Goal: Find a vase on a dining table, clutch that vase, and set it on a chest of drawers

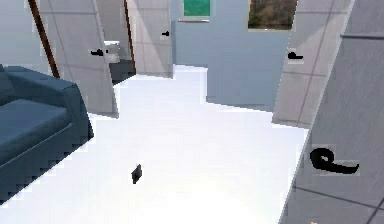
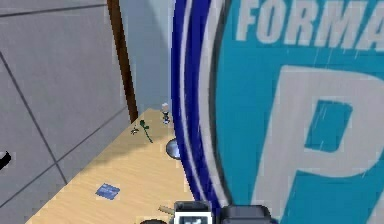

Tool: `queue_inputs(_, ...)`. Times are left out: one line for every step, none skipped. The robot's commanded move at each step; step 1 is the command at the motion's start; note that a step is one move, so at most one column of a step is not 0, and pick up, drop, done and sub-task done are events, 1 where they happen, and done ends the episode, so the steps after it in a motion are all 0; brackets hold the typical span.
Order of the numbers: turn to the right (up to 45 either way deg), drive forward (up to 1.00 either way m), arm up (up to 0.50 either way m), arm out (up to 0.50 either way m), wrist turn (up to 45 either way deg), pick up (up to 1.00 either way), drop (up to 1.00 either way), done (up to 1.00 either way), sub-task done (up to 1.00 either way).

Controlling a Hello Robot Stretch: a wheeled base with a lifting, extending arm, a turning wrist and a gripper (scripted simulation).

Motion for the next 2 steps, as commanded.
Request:
queue_inputs(0.0,0.00,0.00,0.38,0.0,0.00,0.00,0.00,0.00)
queue_inputs(0.0,0.00,0.00,0.00,45.0,0.00,0.00,0.00,0.00)
